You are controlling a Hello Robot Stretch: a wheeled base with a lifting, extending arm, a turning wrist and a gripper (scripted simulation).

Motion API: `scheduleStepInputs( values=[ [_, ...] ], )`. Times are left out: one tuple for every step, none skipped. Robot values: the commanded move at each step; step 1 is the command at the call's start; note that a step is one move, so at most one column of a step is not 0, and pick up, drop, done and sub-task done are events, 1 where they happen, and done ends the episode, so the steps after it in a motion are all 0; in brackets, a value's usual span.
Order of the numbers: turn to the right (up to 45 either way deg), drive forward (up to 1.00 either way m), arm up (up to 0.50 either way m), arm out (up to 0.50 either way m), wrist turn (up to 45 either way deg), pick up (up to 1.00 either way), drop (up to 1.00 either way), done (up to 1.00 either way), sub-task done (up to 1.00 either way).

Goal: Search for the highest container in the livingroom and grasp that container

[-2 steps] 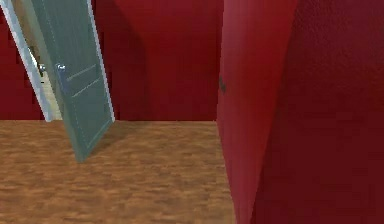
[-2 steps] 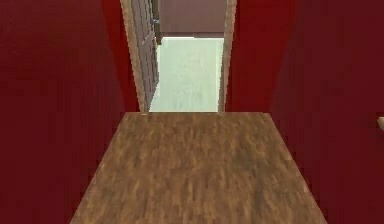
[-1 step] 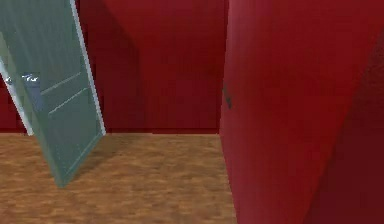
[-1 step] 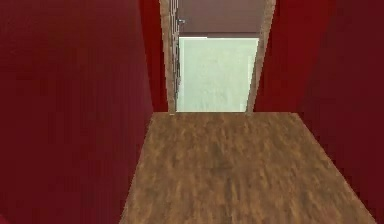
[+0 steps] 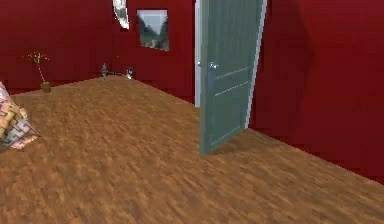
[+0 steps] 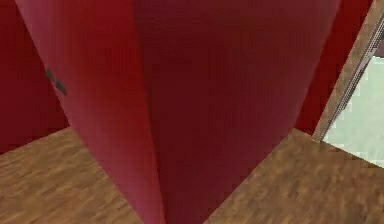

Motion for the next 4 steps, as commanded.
scheduleStepInputs(
  values=[
    [-21.0,0.0,0.0,0.0,0.0,0.0,0.0,0.0,0.0],
    [0.0,1.0,0.0,0.0,0.0,0.0,0.0,0.0,0.0],
    [-6.0,0.0,0.0,0.0,0.0,0.0,0.0,0.0,0.0],
    [0.0,0.6,0.0,0.0,0.0,0.0,0.0,0.0,0.0]
  ],
)
